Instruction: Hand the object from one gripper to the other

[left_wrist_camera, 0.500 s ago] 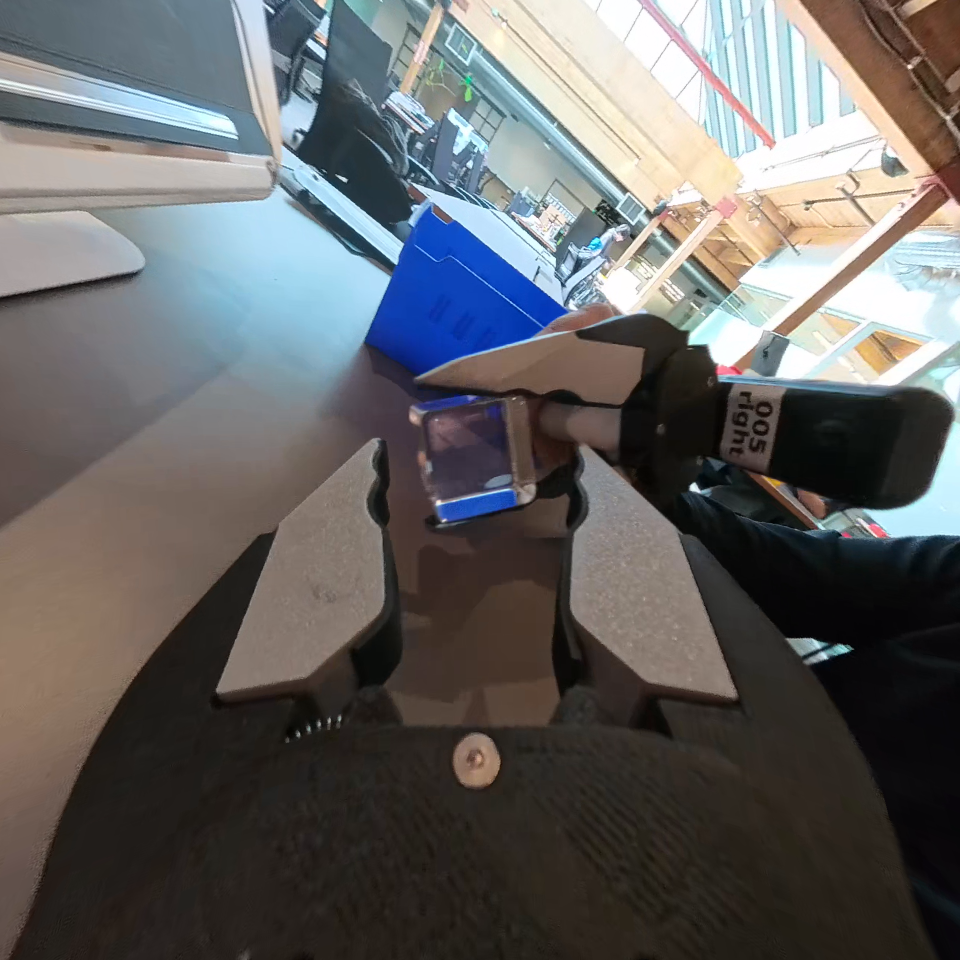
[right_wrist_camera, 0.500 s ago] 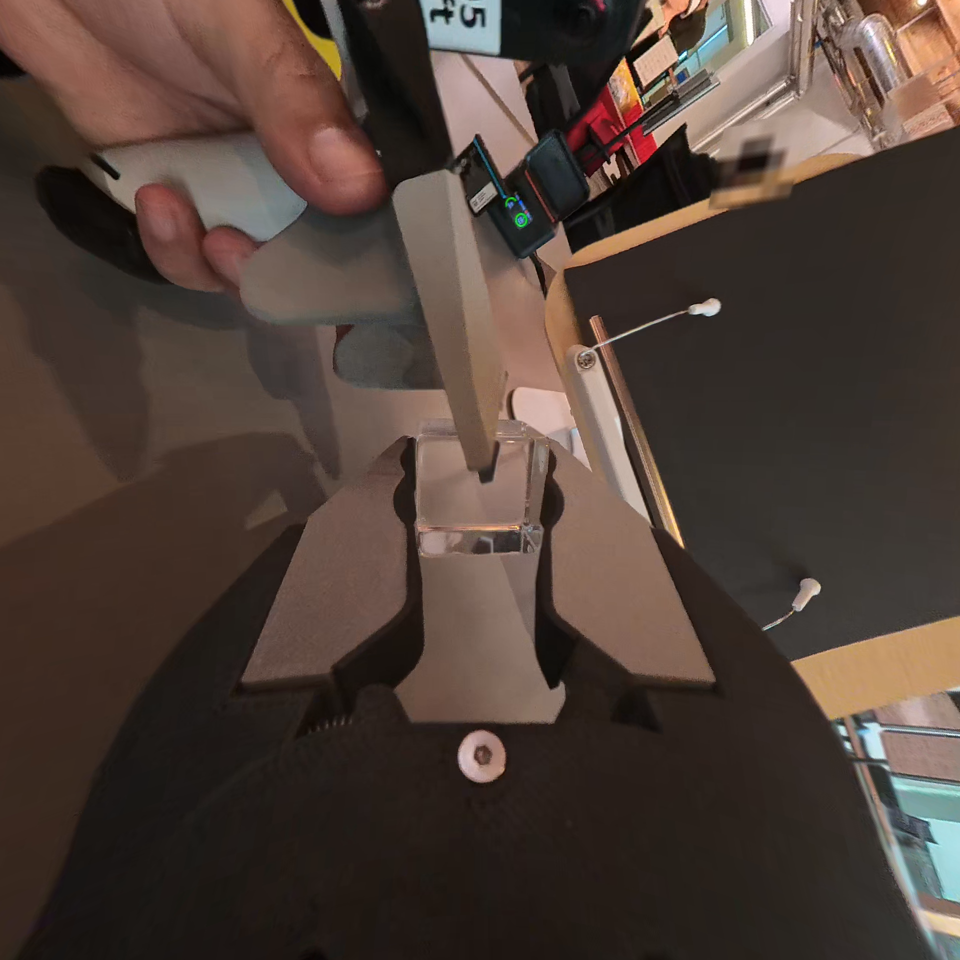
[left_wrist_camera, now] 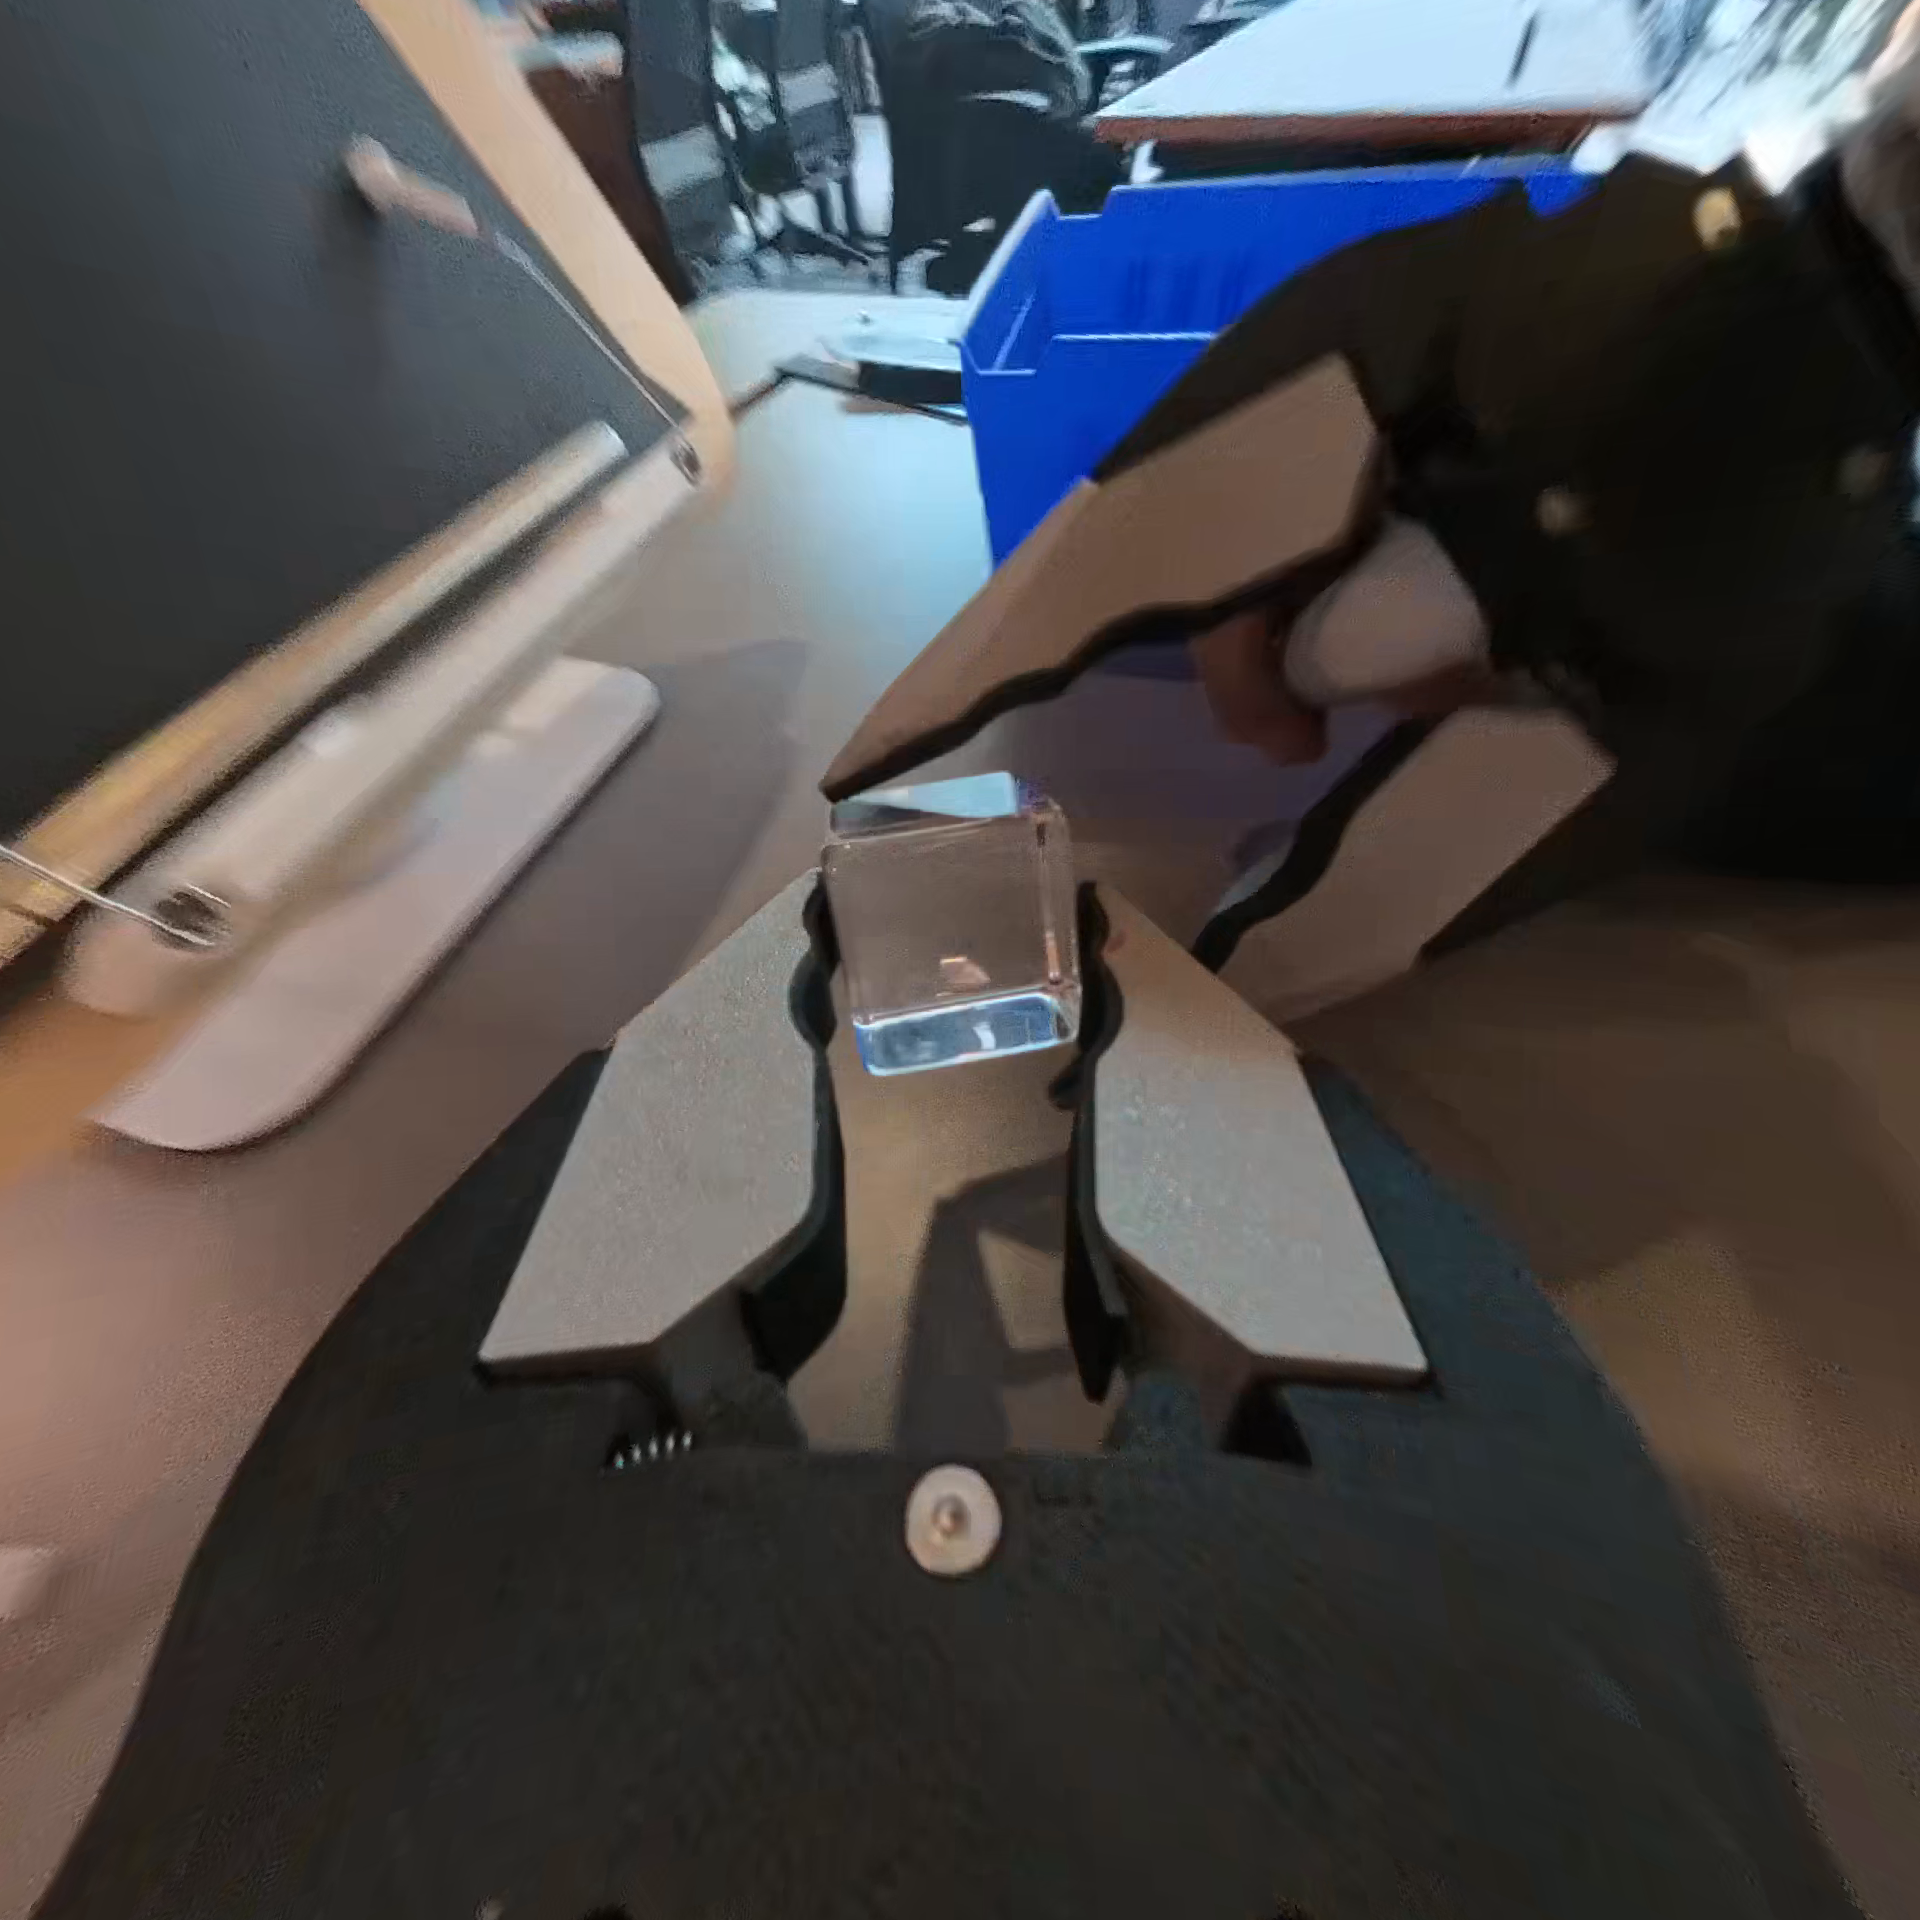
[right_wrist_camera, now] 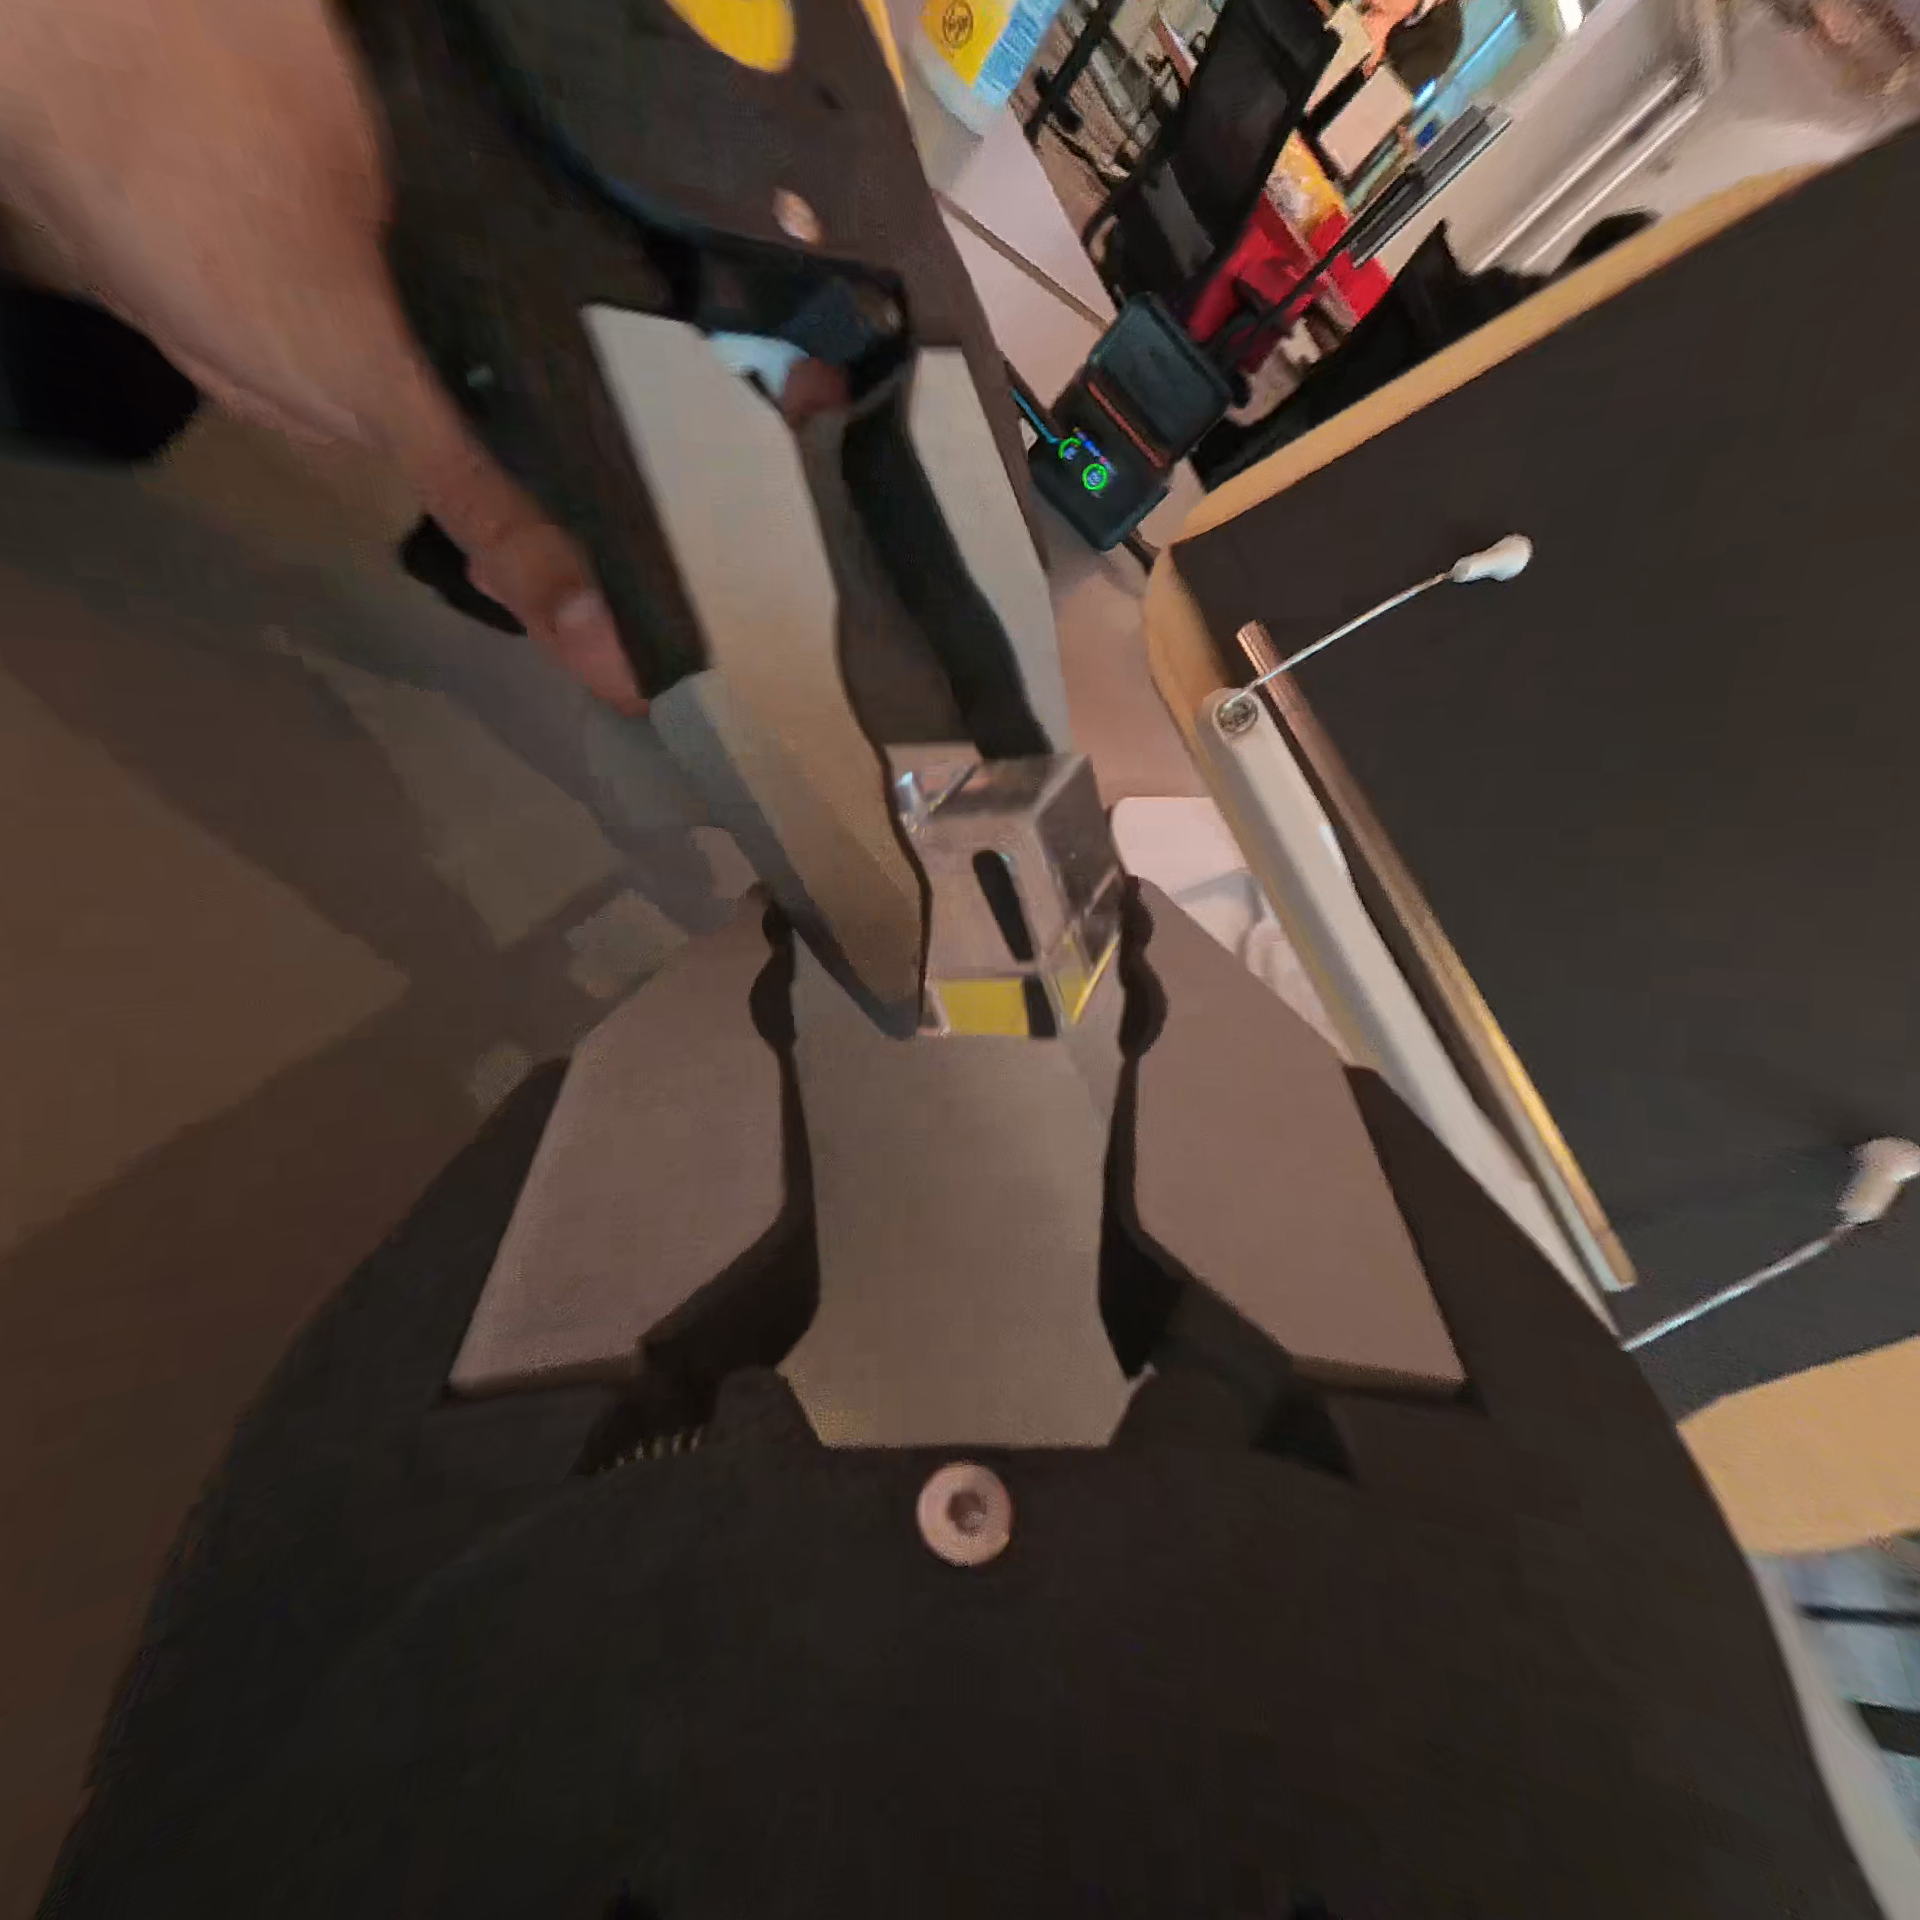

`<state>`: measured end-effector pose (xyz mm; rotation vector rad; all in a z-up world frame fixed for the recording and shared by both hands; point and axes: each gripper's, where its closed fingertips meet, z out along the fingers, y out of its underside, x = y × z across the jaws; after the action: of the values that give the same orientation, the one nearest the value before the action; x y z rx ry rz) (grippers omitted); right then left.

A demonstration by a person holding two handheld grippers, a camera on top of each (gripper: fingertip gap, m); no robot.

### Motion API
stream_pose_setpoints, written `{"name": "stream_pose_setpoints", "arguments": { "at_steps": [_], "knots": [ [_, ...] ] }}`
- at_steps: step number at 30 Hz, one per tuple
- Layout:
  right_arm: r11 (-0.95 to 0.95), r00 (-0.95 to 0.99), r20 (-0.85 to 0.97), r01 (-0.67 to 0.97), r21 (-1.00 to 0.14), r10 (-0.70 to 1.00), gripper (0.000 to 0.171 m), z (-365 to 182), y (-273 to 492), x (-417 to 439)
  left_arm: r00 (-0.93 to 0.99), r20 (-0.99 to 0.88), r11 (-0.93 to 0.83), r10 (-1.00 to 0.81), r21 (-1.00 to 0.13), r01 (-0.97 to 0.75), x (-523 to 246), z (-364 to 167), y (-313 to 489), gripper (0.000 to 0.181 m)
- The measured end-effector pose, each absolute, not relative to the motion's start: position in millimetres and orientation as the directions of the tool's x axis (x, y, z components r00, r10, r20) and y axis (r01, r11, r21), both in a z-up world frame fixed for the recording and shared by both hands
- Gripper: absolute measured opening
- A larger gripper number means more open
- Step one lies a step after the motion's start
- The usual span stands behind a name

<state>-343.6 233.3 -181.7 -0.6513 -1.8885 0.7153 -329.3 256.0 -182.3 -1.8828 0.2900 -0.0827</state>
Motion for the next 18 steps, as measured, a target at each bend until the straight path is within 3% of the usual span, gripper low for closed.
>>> {"name": "stream_pose_setpoints", "arguments": {
  "at_steps": [1, 3, 10, 18],
  "knots": [
    [0.644, -0.394, 0.555, 0.141, -0.751, 0.733, 0.066, -181, 235, -343, 0.958, -0.191, -0.279, -0.212, -0.928, -0.247, -333, -179, 255, 0.043],
    [0.576, -0.432, 0.465, 0.169, -0.800, 0.773, 0.057, -182, 237, -341, 0.927, -0.338, -0.260, -0.162, -0.892, -0.370, -341, -172, 253, 0.042],
    [0.273, -0.530, 0.123, 0.215, -0.938, 0.839, 0.058, -170, 233, -335, 0.776, -0.614, -0.275, -0.140, -0.729, -0.627, -349, -177, 249, 0.041],
    [-0.069, -0.543, -0.245, 0.325, -0.943, 0.803, 0.069, -167, 240, -340, 0.402, -0.910, -0.216, -0.101, -0.374, -0.902, -334, -167, 250, 0.042]
  ]
}}
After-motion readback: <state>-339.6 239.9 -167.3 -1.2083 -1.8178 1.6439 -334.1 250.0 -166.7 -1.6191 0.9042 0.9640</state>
